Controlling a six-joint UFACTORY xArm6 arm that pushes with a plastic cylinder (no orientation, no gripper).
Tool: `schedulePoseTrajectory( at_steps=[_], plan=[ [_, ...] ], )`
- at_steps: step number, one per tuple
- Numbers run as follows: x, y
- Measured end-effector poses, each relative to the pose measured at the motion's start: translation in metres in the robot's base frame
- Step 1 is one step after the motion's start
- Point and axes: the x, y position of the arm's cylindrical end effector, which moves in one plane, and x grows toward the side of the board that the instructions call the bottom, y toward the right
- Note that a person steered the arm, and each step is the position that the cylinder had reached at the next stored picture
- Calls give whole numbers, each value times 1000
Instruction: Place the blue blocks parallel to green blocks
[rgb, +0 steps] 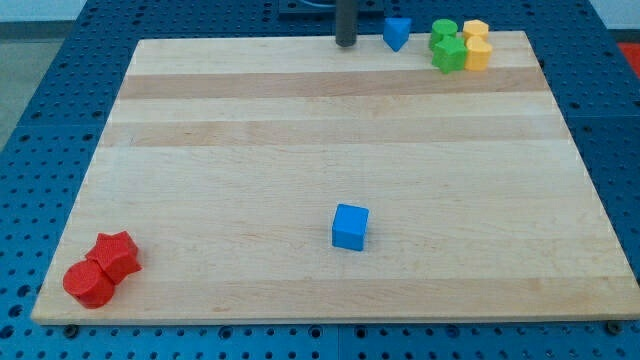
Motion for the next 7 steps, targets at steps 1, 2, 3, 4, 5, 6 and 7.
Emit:
schedulePoseTrajectory(
  at_steps=[1, 2, 3, 4, 5, 6, 7],
  plan=[
    [-1, 4],
    [-2, 41],
    [-2, 63],
    [3, 68],
    [13, 79],
    [23, 96],
    [45, 94]
  ],
)
